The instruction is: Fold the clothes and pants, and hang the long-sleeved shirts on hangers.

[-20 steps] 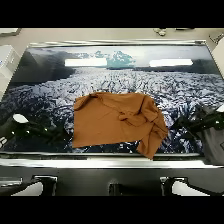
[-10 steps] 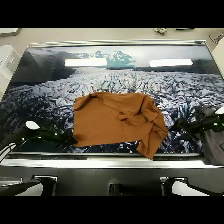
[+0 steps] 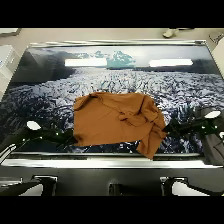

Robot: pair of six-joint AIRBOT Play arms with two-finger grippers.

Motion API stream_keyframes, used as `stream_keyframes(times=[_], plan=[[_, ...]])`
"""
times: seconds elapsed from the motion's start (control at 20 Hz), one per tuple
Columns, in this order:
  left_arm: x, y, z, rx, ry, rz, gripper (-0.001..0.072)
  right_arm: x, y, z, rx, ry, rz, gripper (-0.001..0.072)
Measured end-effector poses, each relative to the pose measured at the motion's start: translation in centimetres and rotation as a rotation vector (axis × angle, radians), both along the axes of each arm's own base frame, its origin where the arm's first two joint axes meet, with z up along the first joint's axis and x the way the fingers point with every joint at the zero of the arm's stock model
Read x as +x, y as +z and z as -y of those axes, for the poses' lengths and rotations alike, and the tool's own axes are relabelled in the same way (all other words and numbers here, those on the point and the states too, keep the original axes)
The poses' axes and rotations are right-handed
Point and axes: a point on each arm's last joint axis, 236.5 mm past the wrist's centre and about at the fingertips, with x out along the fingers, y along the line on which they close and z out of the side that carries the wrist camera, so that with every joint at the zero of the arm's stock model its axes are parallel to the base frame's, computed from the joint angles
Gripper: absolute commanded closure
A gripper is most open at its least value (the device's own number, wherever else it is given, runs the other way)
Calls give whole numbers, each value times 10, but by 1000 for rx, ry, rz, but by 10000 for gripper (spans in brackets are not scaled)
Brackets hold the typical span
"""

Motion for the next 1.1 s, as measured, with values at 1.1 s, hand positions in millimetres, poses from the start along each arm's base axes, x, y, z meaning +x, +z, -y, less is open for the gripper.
stream_keyframes(times=[1.1], plan=[[-49,704,-90,327,467,2064,687,-84,651,-8,-855,-169,1782,677]])
